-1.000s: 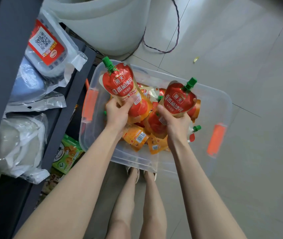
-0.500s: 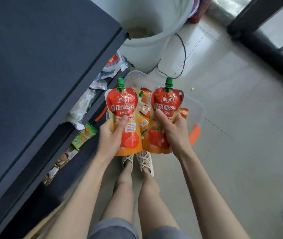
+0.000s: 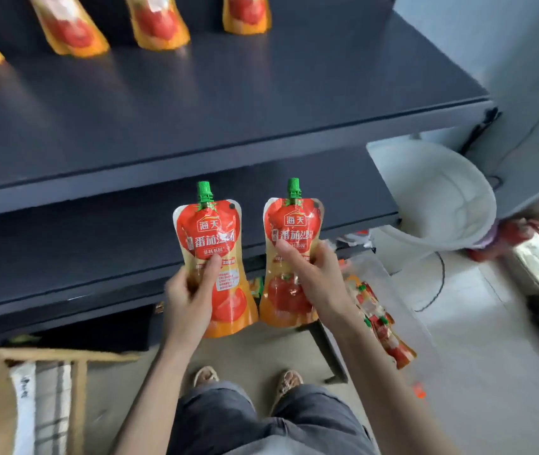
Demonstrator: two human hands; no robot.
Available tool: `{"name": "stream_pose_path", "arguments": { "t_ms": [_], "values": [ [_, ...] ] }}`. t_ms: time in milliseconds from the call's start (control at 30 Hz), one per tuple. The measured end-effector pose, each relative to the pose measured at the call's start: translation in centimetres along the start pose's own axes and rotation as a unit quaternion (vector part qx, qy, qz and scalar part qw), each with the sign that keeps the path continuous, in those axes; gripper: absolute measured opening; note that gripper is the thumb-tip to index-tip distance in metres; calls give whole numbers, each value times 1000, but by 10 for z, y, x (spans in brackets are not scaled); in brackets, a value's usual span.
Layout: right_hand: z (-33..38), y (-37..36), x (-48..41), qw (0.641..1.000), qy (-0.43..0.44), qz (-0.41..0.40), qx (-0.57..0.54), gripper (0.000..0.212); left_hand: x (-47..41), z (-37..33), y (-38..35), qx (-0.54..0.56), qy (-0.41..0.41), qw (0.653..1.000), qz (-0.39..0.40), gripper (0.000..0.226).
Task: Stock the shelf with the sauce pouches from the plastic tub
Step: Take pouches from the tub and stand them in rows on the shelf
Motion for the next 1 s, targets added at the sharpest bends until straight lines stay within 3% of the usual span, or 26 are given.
{"name": "stream_pose_path", "arguments": {
  "t_ms": [233,400,533,700,833,1000],
  "values": [
    [54,-148,-1,991,69,106,35,15,-9,-49,137,63,-73,991,-95,18],
    [74,-243,-4,986,110,121,26,7,-36,-68,223,73,-117,985,-107,21],
    [84,-308,-16,984,131,116,8,13,-73,-82,281,73,-154,980,-102,23],
    [96,-366,-43,983,147,106,5,19,-128,-91,331,64,-168,977,-115,11],
    [108,-396,-77,984,152,88,3,34,-174,-105,355,49,-180,975,-121,23],
    [124,-424,-123,979,178,97,-20,30,-234,-119,368,36,-195,974,-106,28]
  ]
}}
Point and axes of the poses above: each hand's wrist, its own x-axis away from the middle knuckle, its own y-axis out of the back of the hand, z = x × y, the point moved 10 cm from there along -x, towards the middle knuckle, and after that the axes turned 10 degrees about -x, right-handed, at the moved point
